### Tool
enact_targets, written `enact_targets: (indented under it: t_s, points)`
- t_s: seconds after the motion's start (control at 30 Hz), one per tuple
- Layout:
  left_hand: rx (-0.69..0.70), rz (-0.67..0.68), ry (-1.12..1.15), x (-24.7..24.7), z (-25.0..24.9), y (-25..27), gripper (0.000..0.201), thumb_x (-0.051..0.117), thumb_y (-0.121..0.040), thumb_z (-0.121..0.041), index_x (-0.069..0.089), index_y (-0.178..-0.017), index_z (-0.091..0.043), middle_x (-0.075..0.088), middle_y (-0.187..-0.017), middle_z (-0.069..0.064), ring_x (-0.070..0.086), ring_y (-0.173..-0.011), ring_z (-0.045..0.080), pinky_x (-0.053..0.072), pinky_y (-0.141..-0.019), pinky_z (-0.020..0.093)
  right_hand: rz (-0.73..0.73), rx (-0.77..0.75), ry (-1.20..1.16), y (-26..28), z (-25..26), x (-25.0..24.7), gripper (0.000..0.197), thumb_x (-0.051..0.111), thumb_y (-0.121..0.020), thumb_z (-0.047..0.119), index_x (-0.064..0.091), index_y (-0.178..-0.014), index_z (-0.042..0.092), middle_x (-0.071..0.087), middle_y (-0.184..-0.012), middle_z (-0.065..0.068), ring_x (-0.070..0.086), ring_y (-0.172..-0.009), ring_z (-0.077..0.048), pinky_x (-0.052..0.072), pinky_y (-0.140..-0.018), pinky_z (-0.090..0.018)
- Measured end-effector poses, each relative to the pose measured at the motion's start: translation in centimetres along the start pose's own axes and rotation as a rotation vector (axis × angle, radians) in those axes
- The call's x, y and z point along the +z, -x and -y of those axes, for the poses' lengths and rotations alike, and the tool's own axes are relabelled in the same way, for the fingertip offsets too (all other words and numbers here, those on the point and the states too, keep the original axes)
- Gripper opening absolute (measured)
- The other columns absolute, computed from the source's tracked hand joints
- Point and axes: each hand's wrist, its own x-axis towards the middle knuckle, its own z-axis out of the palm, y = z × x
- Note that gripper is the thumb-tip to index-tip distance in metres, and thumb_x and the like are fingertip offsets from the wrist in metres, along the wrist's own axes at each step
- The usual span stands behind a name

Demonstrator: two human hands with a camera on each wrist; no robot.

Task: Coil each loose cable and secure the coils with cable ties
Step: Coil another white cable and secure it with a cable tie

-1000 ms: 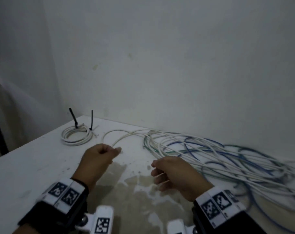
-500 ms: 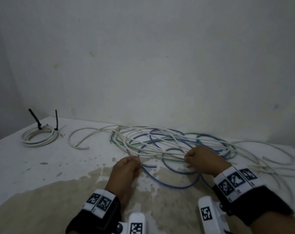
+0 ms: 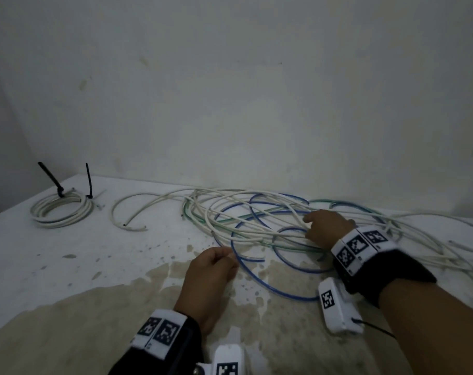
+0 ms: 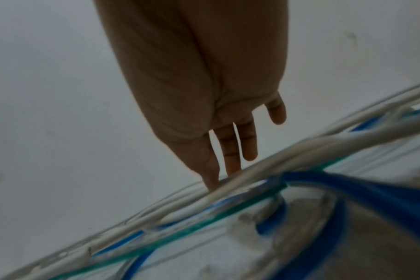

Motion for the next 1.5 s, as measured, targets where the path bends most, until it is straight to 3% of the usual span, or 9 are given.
enact_targets:
  t_s: [0.2, 0.5, 0.77, 0.9, 1.1, 1.23, 1.33, 1.4, 1.5]
  points:
    - [-0.009, 0.014, 0.009, -0.1, 0.4, -0.4, 0.016, 0.061, -0.087, -0.011, 0.071, -0.075, -0.014, 0.065, -0.085, 0.015, 0.056, -0.082, 0.023, 0.048, -0.082, 0.04, -0.01, -0.015, -0.061, 0.1, -0.3, -0.2, 0.026, 0.047, -0.093, 0.021, 0.068, -0.106, 0.014, 0.065, -0.114, -0.007, 0.06, -0.104, -0.027, 0.047, -0.088, -0.032]
    - [-0.01, 0.011, 0.041, -0.1, 0.5, -0.4, 0.012, 0.058, -0.089, -0.007, 0.068, -0.083, -0.01, 0.065, -0.089, 0.014, 0.059, -0.087, 0.025, 0.049, -0.086, 0.039, -0.905, -0.231, -0.387, 3.9, -2.4, -9.2, 0.021, 0.053, -0.094, 0.013, 0.068, -0.101, 0.001, 0.069, -0.099, -0.023, 0.063, -0.092, -0.036, 0.044, -0.084, -0.036]
    - [-0.038, -0.005, 0.131, 0.0, 0.1, -0.1, 0.036, 0.064, -0.086, -0.012, 0.056, -0.119, -0.023, 0.066, -0.11, 0.015, 0.064, -0.101, 0.033, 0.051, -0.094, 0.047, -1.17, -0.245, -0.2, 8.9, -4.1, -18.3, 0.035, 0.048, -0.093, 0.038, 0.069, -0.099, 0.01, 0.069, -0.091, -0.017, 0.061, -0.084, -0.033, 0.047, -0.074, -0.036]
    - [0.179, -0.069, -0.066, 0.2, -1.5, 0.3, 0.042, 0.065, -0.088, -0.01, 0.05, -0.126, -0.019, 0.059, -0.109, 0.009, 0.058, -0.097, 0.022, 0.047, -0.081, 0.033, -1.283, -0.271, -0.168, 11.5, -5.3, -20.9, 0.041, 0.044, -0.096, 0.039, 0.068, -0.1, 0.005, 0.068, -0.09, -0.02, 0.059, -0.082, -0.032, 0.038, -0.07, -0.032]
    - [0.47, 0.066, -0.554, 1.9, -5.2, -0.1, 0.088, 0.073, -0.075, -0.041, 0.024, -0.147, -0.031, 0.025, -0.151, -0.013, 0.024, -0.14, 0.008, 0.024, -0.114, 0.03, -1.32, -0.369, -0.284, 14.8, -5.7, -22.4, 0.045, 0.046, -0.095, 0.041, 0.068, -0.093, 0.002, 0.062, -0.077, -0.012, 0.051, -0.069, -0.019, 0.029, -0.067, -0.022]
    - [0.561, 0.219, -0.677, 6.1, -7.9, 0.8, 0.083, 0.068, -0.079, -0.045, 0.024, -0.148, -0.031, 0.026, -0.139, -0.023, 0.024, -0.13, -0.003, 0.021, -0.109, 0.02, -1.303, -0.365, -0.368, 16.7, -6.2, -23.0, 0.035, 0.048, -0.094, 0.035, 0.067, -0.096, 0.005, 0.054, -0.078, -0.002, 0.043, -0.068, -0.004, 0.027, -0.065, -0.017]
    - [0.738, 0.136, -0.565, 9.1, -8.9, 1.0, 0.014, 0.055, -0.094, -0.03, 0.062, -0.103, -0.022, 0.064, -0.103, -0.007, 0.058, -0.099, 0.009, 0.043, -0.091, 0.026, -1.273, -0.372, -0.359, 18.1, -6.8, -22.8, 0.029, 0.049, -0.095, 0.031, 0.066, -0.098, 0.008, 0.056, -0.077, -0.002, 0.044, -0.067, -0.005, 0.03, -0.062, -0.021]
    - [0.695, 0.155, -0.334, 10.7, -9.6, 1.2, 0.029, 0.045, -0.1, -0.021, 0.058, -0.074, -0.016, 0.058, -0.064, -0.002, 0.056, -0.063, 0.016, 0.048, -0.068, 0.031, -1.226, -0.362, -0.374, 18.7, -7.6, -22.2, 0.027, 0.048, -0.095, 0.033, 0.065, -0.097, 0.012, 0.062, -0.075, -0.004, 0.052, -0.063, -0.014, 0.041, -0.062, -0.03]
    - [0.527, 0.158, 0.046, 12.0, -11.3, 1.6, 0.035, 0.036, -0.103, -0.019, 0.046, -0.071, -0.013, 0.035, -0.043, -0.009, 0.032, -0.039, 0.007, 0.032, -0.042, 0.02, -1.087, -0.281, -0.413, 19.0, -9.6, -20.3, 0.024, 0.051, -0.094, 0.038, 0.062, -0.088, 0.017, 0.064, -0.07, -0.007, 0.058, -0.058, -0.022, 0.046, -0.061, -0.033]
